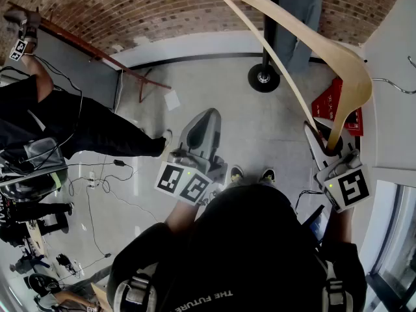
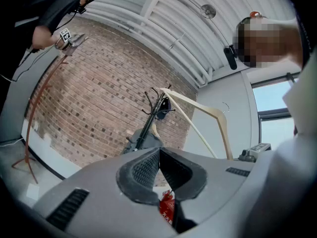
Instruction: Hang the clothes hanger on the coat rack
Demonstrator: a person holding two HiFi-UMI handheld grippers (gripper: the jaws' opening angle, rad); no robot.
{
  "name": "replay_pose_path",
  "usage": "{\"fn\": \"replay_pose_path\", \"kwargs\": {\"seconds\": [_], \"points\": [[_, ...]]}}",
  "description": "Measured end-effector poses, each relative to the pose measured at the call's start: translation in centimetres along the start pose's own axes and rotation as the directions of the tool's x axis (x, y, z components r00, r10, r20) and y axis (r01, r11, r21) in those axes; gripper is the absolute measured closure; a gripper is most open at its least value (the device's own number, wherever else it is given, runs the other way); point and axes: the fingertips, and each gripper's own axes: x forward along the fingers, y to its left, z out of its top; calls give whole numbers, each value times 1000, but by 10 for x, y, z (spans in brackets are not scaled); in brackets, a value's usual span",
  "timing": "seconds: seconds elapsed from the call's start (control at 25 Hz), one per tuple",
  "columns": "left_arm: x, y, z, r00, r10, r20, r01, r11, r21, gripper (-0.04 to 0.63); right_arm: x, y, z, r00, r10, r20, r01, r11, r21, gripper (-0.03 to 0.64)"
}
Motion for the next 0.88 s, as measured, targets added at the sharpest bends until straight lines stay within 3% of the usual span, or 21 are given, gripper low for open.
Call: {"fn": "replay_pose_path", "kwargs": {"seconds": [0.52,0.88], "points": [[-33,37,15,999,26,36,-26,999,-19,575,23,30,9,1000,18,4,-18,1000,-11,572],[-62,69,27,999,-2,37,4,999,-47,575,43,68,29,1000,-7,-30,6,999,-42,572]]}}
